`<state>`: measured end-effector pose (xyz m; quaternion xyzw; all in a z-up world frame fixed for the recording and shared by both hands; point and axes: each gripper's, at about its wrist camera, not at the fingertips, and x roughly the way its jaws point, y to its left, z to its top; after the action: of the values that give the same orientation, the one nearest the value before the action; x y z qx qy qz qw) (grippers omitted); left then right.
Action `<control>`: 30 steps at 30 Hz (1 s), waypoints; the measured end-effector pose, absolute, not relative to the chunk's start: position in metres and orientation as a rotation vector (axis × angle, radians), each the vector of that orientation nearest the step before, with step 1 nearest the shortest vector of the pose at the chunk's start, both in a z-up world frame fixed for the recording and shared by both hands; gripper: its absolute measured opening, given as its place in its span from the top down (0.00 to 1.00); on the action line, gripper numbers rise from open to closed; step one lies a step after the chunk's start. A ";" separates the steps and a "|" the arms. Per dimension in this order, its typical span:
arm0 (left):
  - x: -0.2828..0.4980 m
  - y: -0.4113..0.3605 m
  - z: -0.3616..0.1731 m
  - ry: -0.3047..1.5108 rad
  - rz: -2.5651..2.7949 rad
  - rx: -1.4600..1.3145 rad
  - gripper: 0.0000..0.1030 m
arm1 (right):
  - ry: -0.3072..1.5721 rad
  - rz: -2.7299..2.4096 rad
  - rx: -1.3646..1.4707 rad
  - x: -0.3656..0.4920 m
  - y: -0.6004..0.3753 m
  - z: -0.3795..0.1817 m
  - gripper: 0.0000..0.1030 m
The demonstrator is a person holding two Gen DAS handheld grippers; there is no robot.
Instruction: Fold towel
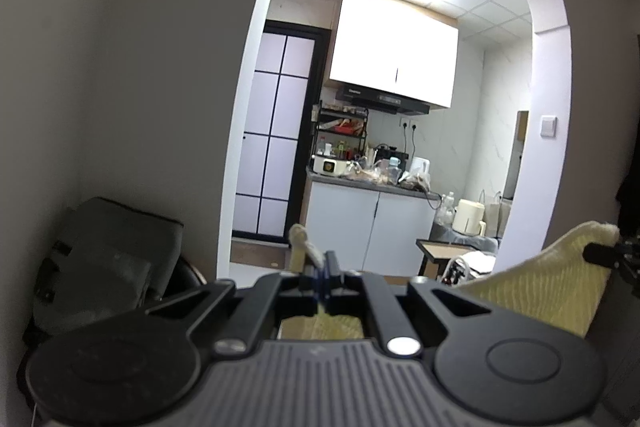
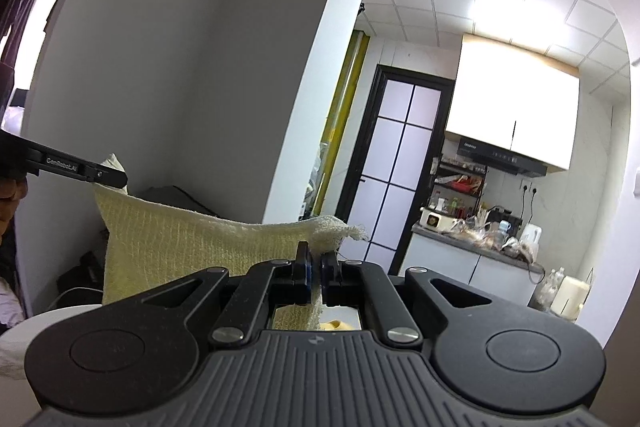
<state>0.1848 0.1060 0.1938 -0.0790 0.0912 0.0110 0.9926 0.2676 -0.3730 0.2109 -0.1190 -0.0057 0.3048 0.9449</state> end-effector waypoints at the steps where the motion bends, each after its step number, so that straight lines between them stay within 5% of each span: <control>1: 0.189 0.106 0.195 0.178 0.021 -0.159 0.97 | -0.021 0.618 -0.246 0.273 -0.372 0.213 0.95; 15: 0.257 0.100 0.189 0.191 0.017 -0.159 0.97 | -0.013 0.601 -0.263 0.333 -0.364 0.208 0.95; 30: 0.227 0.096 0.150 0.311 0.010 -0.157 0.97 | 0.132 0.639 -0.216 0.307 -0.375 0.158 0.95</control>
<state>0.2267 0.0959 0.1497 -0.0780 0.1550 0.0051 0.9848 0.3066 -0.3747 0.1583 -0.1059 0.0646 0.3134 0.9415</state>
